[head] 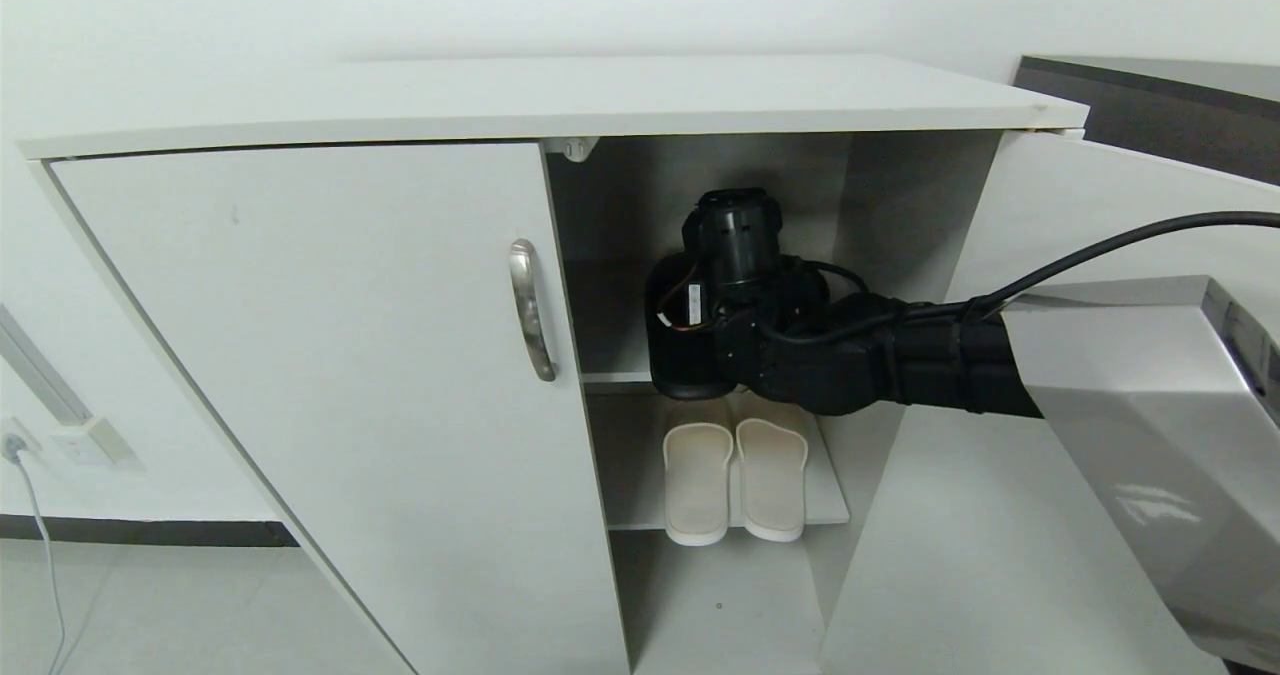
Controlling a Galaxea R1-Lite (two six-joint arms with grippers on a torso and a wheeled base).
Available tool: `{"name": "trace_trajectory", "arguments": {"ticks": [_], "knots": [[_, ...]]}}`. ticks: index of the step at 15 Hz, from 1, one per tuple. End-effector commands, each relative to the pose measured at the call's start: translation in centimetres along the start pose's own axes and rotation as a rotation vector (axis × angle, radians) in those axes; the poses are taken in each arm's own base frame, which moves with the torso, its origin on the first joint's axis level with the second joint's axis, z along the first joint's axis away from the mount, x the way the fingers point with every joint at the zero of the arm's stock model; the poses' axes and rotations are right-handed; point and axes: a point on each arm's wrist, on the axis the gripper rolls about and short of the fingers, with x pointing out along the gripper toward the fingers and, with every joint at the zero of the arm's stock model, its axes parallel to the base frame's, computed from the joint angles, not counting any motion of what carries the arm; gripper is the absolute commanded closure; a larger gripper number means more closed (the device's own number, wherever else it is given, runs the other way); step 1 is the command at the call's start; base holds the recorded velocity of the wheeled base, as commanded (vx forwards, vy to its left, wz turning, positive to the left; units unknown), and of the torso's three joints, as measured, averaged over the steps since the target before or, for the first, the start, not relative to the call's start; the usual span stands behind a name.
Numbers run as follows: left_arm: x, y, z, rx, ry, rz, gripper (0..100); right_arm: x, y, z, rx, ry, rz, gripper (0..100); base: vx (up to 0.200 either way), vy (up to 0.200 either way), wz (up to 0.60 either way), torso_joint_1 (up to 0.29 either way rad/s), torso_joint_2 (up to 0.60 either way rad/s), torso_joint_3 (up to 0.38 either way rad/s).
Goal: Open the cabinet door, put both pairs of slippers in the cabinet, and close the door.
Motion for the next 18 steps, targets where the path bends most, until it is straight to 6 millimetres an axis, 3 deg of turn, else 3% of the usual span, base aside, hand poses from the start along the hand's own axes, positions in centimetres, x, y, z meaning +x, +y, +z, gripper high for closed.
{"name": "trace_trajectory", "arguments": {"ticks": [1,5,8,9,14,18], "knots": [[0.0,0.0,0.0,-0.001,0.001,0.0,100,-0.4,0.1,0.2,0.004,-0.003,0.007,0,0.0,0.0,0.0,0.0,0.0,0.0],[0.0,0.0,0.0,-0.001,0.001,0.0,100,-3.5,-0.1,1.5,0.006,-0.002,0.041,0,0.0,0.0,0.0,0.0,0.0,0.0],[0.0,0.0,0.0,-0.001,0.001,0.0,100,-6.8,-0.8,2.0,0.002,0.013,0.076,0,0.0,0.0,0.0,0.0,0.0,0.0],[0.0,0.0,0.0,-0.001,0.001,0.0,100,-8.8,-1.3,2.0,-0.002,0.028,0.1,0,0.0,0.0,0.0,0.0,0.0,0.0],[0.0,0.0,0.0,-0.001,0.001,-0.002,100,-15.6,-4.4,0.6,0.02,0.02,0.201,0,0.0,0.0,0.0,0.0,0.0,0.0],[0.0,0.0,0.0,-0.001,0.001,-0.002,100,-17.6,-6.3,-1.4,0.02,0.011,0.238,0,0.0,0.0,0.0,0.0,0.0,0.0]]}}
